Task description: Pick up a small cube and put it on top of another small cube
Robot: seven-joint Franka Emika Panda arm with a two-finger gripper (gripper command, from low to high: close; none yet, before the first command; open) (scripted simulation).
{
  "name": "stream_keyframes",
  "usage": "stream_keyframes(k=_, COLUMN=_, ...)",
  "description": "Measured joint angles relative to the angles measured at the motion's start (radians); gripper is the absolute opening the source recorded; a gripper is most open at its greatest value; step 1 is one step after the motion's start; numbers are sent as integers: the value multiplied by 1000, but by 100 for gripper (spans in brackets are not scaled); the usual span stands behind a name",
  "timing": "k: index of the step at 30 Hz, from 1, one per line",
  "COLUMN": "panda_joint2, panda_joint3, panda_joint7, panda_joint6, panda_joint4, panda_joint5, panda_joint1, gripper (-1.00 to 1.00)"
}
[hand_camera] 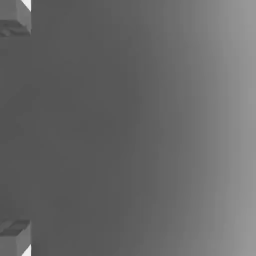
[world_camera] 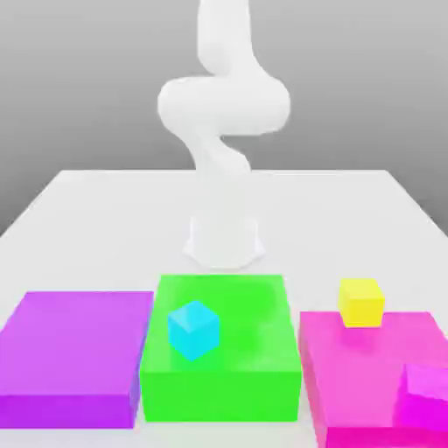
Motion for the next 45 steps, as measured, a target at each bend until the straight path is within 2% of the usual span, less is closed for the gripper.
stream_keyframes(k=19, panda_joint2=695, panda_joint3=-139, panda_joint7=141, panda_joint6=83, panda_joint4=206, panda_joint5=68, panda_joint1=-154, gripper=0)
stream_keyframes(k=34, panda_joint2=1246, panda_joint3=-203, panda_joint7=212, panda_joint6=143, panda_joint4=368, panda_joint5=183, panda_joint1=-303, gripper=0)
stream_keyframes(k=38, panda_joint2=1391, panda_joint3=-184, panda_joint7=206, panda_joint6=217, panda_joint4=408, panda_joint5=214, panda_joint1=-337, gripper=0)
stream_keyframes(k=39, panda_joint2=1419, panda_joint3=-178, panda_joint7=202, panda_joint6=237, panda_joint4=415, panda_joint5=221, panda_joint1=-343, gripper=-100)
stream_keyframes(k=45, panda_joint2=1433, panda_joint3=-175, panda_joint7=197, panda_joint6=248, panda_joint4=419, panda_joint5=228, panda_joint1=-345, gripper=-100)
